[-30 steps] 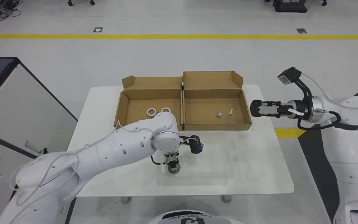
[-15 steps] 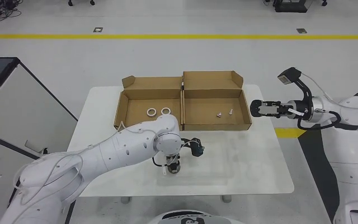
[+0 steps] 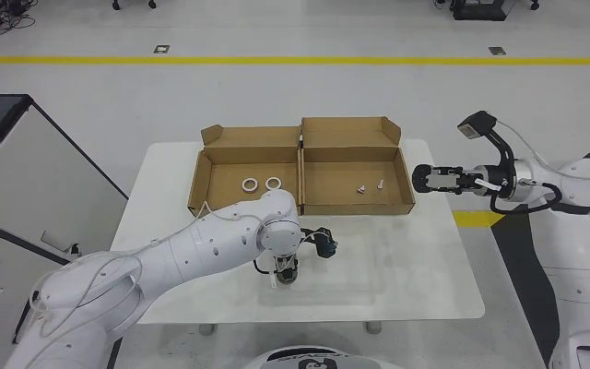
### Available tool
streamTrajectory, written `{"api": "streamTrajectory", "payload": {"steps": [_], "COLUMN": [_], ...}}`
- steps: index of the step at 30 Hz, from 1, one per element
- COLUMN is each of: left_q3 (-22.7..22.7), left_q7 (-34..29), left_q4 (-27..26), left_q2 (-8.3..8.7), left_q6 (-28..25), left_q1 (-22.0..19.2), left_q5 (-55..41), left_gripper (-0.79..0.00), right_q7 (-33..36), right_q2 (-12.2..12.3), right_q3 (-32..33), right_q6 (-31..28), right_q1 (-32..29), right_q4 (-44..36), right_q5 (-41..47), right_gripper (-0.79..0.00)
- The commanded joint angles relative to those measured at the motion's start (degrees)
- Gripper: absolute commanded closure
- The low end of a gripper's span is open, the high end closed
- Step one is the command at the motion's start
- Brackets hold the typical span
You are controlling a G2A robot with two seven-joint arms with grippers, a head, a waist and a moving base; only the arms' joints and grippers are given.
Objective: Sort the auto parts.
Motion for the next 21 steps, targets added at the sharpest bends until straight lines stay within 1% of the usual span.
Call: {"api": "streamTrajectory", "payload": {"steps": [1, 5, 9, 16, 21], "left_q3": [0.0, -0.2, -0.2, 0.0, 0.0], "left_q7": [0.4, 1.0, 1.9, 4.4, 4.8], "left_q4": [0.3, 0.7, 0.9, 3.9, 7.7], "left_q2": [-0.22, -0.77, -1.87, -4.76, -6.92], "left_q6": [-0.4, -1.0, -1.6, -2.0, -2.5], "left_q1": [-0.1, -0.6, -1.1, -2.1, -1.7], "left_q5": [-0.1, -0.1, 0.6, 2.3, 3.3], "left_gripper": [0.0, 0.0, 0.0, 0.0, 0.0], "right_q7": [0.0, 0.0, 0.0, 0.0, 0.0], "right_q2": [0.0, 0.0, 0.0, 0.0, 0.0], "right_q3": [0.0, 0.0, 0.0, 0.0, 0.0], "right_q6": [0.0, 0.0, 0.0, 0.0, 0.0], "right_q1": [0.0, 0.0, 0.0, 0.0, 0.0], "right_q4": [0.0, 0.0, 0.0, 0.0, 0.0], "right_q5": [0.0, 0.0, 0.0, 0.0, 0.0], "right_gripper": [-0.785, -0.785, -0.785, -0.785, -0.785]}}
